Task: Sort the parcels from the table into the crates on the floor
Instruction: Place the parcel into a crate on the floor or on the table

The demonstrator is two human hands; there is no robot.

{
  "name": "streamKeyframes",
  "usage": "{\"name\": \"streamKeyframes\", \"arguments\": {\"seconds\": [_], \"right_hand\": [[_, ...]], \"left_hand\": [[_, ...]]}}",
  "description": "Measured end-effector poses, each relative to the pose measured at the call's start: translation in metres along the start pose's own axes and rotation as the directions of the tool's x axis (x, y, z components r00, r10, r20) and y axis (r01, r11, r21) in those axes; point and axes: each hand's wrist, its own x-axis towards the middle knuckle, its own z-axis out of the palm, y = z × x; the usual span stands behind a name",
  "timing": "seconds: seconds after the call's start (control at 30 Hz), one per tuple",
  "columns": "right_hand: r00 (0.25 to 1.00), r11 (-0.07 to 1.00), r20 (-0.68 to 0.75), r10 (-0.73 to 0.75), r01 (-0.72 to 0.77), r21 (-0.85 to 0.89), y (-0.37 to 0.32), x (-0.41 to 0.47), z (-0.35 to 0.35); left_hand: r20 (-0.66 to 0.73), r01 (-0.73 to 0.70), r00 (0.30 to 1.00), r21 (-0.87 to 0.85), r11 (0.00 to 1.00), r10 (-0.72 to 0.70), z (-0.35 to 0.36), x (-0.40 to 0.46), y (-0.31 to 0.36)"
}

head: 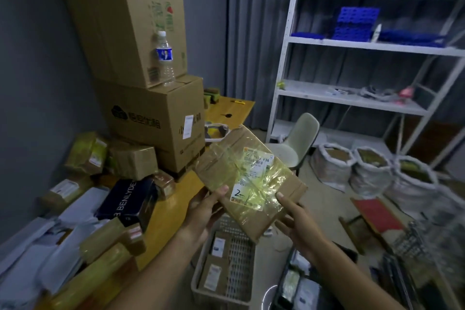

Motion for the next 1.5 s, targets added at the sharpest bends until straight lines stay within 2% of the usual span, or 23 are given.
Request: {"name": "streamKeyframes", "arguments": {"seconds": [0.07,0.17,0.3,0.47,0.63,0.83,1.13,1.33,1.5], "right_hand": [[0.998,1.0,-0.059,-0.007,0.006,-0.019,0.002,0.012,-0.017],[0.995,0.99,-0.098,0.014,-0.028,-0.141,0.009,0.031,-0.03],[0.99,0.94,-0.011,0.144,-0.14,-0.31,0.026,0.061,-0.026],[0.949,0.926,0.097,0.3,-0.265,-0.268,0.05,0.101,-0.004],[0.936,0.92,0.059,0.346,-0.326,-0.219,0.072,0.145,0.008],[0.926,0.896,0.009,0.377,-0.363,-0.255,0.088,0.2,0.002],[0.882,0.85,0.042,0.469,-0.438,-0.294,0.168,0.347,-0.048],[0.827,0.799,0.073,0.557,-0.509,-0.321,0.276,0.438,-0.082],[0.783,0.762,0.067,0.618,-0.577,-0.293,0.37,0.477,-0.095]], "left_hand": [[0.011,-0.006,1.0,0.062,0.998,0.005,-0.001,0.01,-0.001],[-0.005,0.018,1.0,0.108,0.994,-0.017,-0.006,0.028,-0.001],[-0.034,0.069,0.997,0.151,0.986,-0.065,-0.025,0.063,-0.008],[0.0,0.13,0.991,0.205,0.97,-0.132,-0.056,0.113,-0.02],[0.023,0.18,0.982,0.218,0.959,-0.189,-0.078,0.168,-0.035],[0.021,0.23,0.97,0.245,0.942,-0.242,-0.08,0.227,-0.068],[-0.137,0.37,0.929,0.309,0.876,-0.344,-0.099,0.341,-0.18],[-0.207,0.512,0.859,0.307,0.802,-0.469,-0.141,0.412,-0.282],[-0.256,0.602,0.798,0.288,0.745,-0.546,-0.191,0.444,-0.363]]}}
